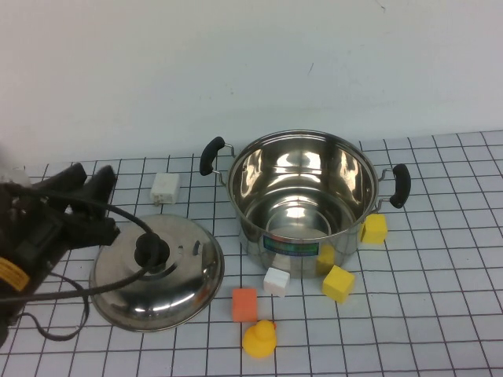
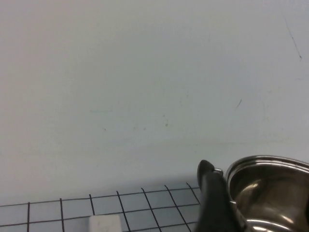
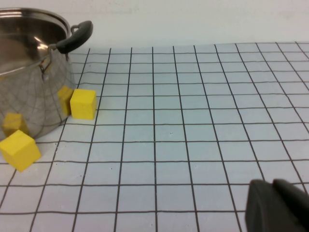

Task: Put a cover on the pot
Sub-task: Pick up the pot lid

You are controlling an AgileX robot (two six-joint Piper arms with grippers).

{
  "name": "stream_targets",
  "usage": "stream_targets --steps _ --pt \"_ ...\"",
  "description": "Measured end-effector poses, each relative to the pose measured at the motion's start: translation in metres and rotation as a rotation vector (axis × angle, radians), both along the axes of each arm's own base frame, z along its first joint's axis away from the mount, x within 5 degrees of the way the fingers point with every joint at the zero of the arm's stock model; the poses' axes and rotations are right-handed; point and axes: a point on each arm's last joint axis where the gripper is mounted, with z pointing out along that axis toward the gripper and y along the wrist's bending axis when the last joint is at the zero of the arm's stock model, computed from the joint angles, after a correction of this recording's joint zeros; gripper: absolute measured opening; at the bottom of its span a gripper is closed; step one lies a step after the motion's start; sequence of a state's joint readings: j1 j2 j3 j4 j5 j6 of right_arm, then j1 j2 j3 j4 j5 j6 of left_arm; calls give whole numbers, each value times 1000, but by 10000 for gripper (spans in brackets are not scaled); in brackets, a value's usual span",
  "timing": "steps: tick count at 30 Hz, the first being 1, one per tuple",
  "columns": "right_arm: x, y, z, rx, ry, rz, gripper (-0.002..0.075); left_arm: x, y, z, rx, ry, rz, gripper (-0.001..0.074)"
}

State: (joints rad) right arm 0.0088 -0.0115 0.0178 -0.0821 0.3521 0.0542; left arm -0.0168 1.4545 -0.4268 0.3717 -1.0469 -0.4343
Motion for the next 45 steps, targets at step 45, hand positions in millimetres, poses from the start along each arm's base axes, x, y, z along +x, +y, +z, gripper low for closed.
stream_targets --steps 45 --pt "0 0 0 0 0 0 9 86 -5 -137 220 252 -75 575"
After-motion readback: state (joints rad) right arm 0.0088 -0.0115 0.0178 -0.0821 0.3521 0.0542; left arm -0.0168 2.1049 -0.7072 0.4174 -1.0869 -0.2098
